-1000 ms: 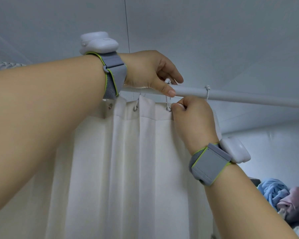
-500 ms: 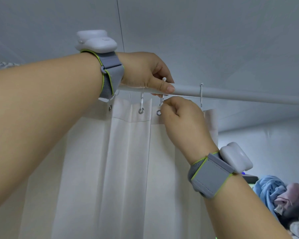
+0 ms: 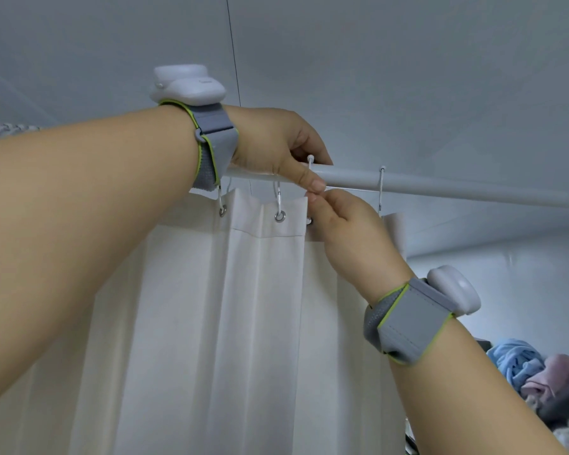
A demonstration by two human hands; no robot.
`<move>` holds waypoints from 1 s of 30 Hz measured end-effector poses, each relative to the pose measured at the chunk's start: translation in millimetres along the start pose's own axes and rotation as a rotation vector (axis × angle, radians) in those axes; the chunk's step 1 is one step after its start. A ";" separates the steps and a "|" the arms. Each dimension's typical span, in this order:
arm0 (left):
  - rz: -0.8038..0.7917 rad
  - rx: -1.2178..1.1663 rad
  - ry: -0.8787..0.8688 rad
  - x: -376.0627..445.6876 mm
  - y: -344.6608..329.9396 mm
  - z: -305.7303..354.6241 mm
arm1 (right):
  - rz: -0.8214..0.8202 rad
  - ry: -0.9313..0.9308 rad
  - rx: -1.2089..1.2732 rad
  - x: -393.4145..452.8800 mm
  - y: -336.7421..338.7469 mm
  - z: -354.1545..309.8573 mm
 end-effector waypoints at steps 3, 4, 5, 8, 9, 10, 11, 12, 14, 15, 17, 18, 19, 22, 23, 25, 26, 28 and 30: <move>-0.026 0.049 0.016 2.3 0.0 -0.1 | -0.011 -0.011 0.010 0.2 -1.4 2.9; -0.033 0.073 0.016 4.0 -1.4 -0.1 | -0.009 -0.009 0.006 0.6 -0.9 3.8; -0.048 0.097 0.020 5.4 -3.9 0.1 | -0.002 -0.006 0.001 1.0 -0.1 4.6; -0.094 0.143 0.039 9.2 -10.3 -1.9 | 0.018 -0.003 0.001 1.9 2.8 5.3; -0.112 0.150 0.056 9.1 -11.5 -3.1 | 0.021 -0.002 -0.001 1.3 3.4 4.8; -0.131 0.152 0.069 8.6 -12.1 -3.7 | 0.022 -0.001 -0.001 0.7 4.5 4.5; -0.151 0.152 0.074 7.8 -12.4 -3.4 | 0.024 -0.001 0.001 0.7 5.0 4.5; -0.167 0.149 0.078 7.6 -12.7 -3.3 | 0.021 -0.003 0.004 0.2 5.2 4.8; -0.175 0.141 0.088 8.7 -12.9 -3.5 | 0.016 -0.004 0.010 -0.7 4.7 5.8; -0.163 0.143 0.091 9.8 -13.0 -3.0 | 0.011 -0.003 0.016 -1.6 4.2 6.9; -0.135 0.144 0.085 10.7 -12.4 -1.4 | -0.001 0.001 0.014 -3.1 2.9 7.4; -0.129 0.137 0.078 10.5 -13.1 -0.4 | 0.007 0.004 0.006 -3.6 3.5 8.2; -0.123 0.128 0.070 10.1 -13.5 0.8 | 0.037 0.005 -0.003 -3.2 5.1 9.2; -0.112 0.107 0.068 7.9 -14.5 3.0 | 0.144 -0.037 0.064 -3.2 12.5 14.9; -0.114 0.112 0.072 7.4 -14.7 3.8 | 0.150 -0.053 0.119 -3.6 13.5 15.9; -0.115 0.124 0.091 6.5 -14.3 4.2 | 0.154 -0.044 0.147 -3.9 15.7 13.6; -0.116 0.118 0.099 6.8 -14.4 4.2 | 0.155 -0.029 0.147 -4.3 17.9 11.6; -0.099 0.085 0.100 8.6 -13.9 4.3 | 0.147 -0.007 0.167 -4.0 19.8 8.3; -0.057 0.035 0.093 10.7 -13.1 5.1 | 0.146 -0.016 0.193 -3.0 19.9 8.2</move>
Point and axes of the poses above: each hand's wrist, its own x-axis towards the middle knuckle, its own y-axis out of the back of the hand, z = x × y, the point moved 8 cm from there along x, towards the middle knuckle, and after that the axes turned 12 degrees about -x, right-handed, at the moved point
